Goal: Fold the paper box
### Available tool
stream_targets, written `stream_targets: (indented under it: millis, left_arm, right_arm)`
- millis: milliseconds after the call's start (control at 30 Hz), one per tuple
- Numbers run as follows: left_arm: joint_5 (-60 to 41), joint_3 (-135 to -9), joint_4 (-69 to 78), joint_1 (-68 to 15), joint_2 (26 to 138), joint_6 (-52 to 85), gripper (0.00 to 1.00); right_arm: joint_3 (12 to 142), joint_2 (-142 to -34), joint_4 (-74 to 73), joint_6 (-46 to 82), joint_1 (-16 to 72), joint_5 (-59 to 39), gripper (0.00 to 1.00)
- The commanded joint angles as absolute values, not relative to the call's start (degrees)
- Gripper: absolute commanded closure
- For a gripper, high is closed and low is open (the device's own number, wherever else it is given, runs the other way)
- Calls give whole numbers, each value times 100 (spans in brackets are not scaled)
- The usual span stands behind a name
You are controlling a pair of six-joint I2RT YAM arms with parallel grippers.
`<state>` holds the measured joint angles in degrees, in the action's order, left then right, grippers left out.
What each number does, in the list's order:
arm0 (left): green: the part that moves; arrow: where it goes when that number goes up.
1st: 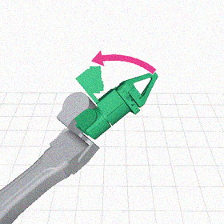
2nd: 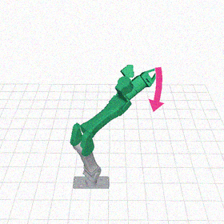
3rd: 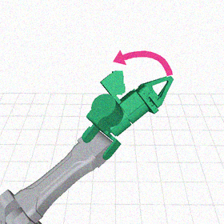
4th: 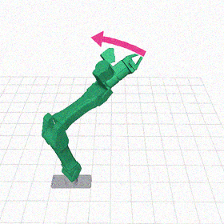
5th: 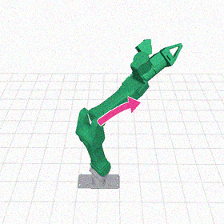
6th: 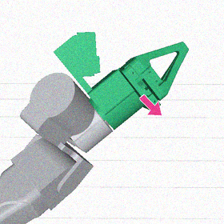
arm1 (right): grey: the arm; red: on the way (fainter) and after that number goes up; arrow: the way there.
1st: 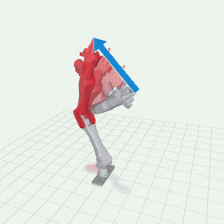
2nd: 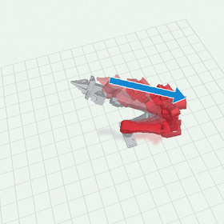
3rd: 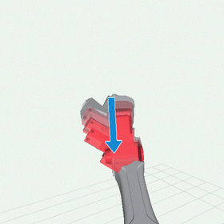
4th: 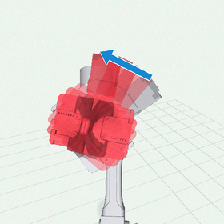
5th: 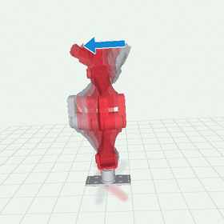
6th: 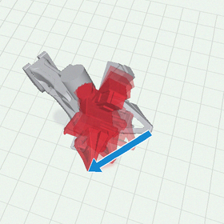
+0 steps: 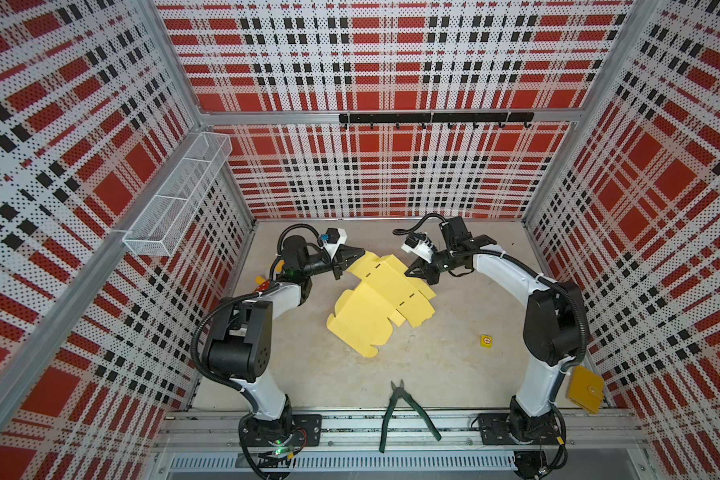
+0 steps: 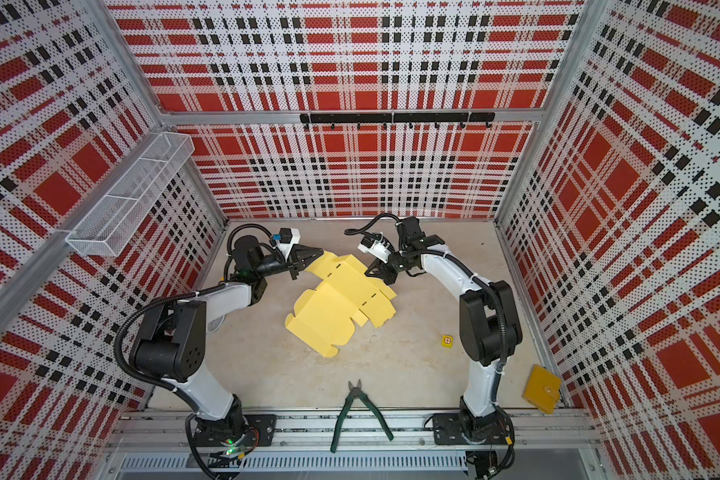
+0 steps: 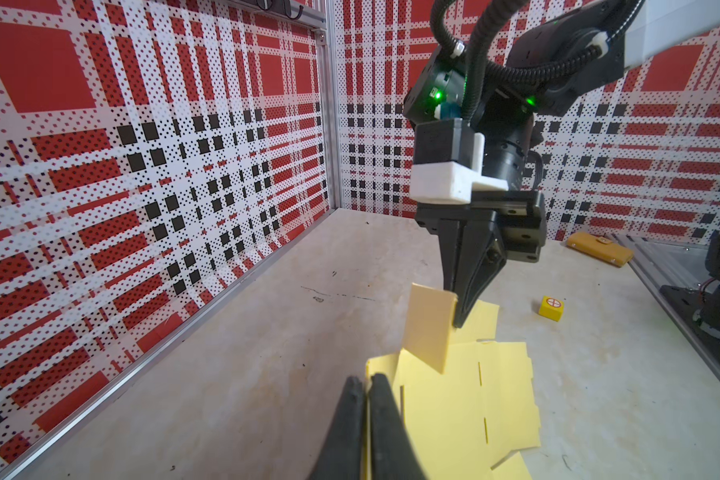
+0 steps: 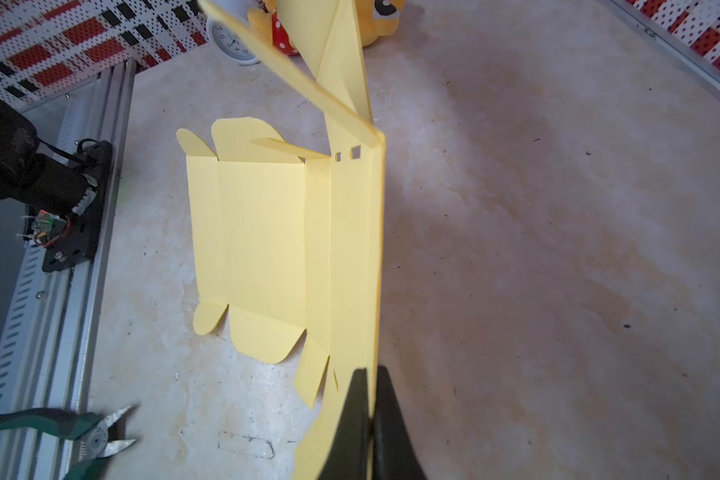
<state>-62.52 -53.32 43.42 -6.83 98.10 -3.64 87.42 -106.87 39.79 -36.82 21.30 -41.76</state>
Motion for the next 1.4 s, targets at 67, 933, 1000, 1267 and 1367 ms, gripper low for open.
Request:
stream_targets:
  millis: [67,933,1000,1267,1367]
  left_arm:
    - [-6278,-5699,4544,-510,9674,536,57]
    - [-5332,-6315,-1825,352,8563,-2719,19]
    - [-5492,-6142,-1954,297,8539,-3412,19]
    - [-5377,-6498,-2826,-44,9137,-5389,19]
    - [-5348,-6598,-2878,-120,9328,-5621,21]
  right_arm:
    - [9141,-10390,4640,-4424,2145,-3572,100]
    - [9369,-10680,4654,-7005,3612,647,100]
    - [9093,-10632,4374,-7042,3639,615,100]
    - [8064,-10240,3461,-7238,3687,594,100]
    - [7774,-9995,3163,-7195,3685,547,100]
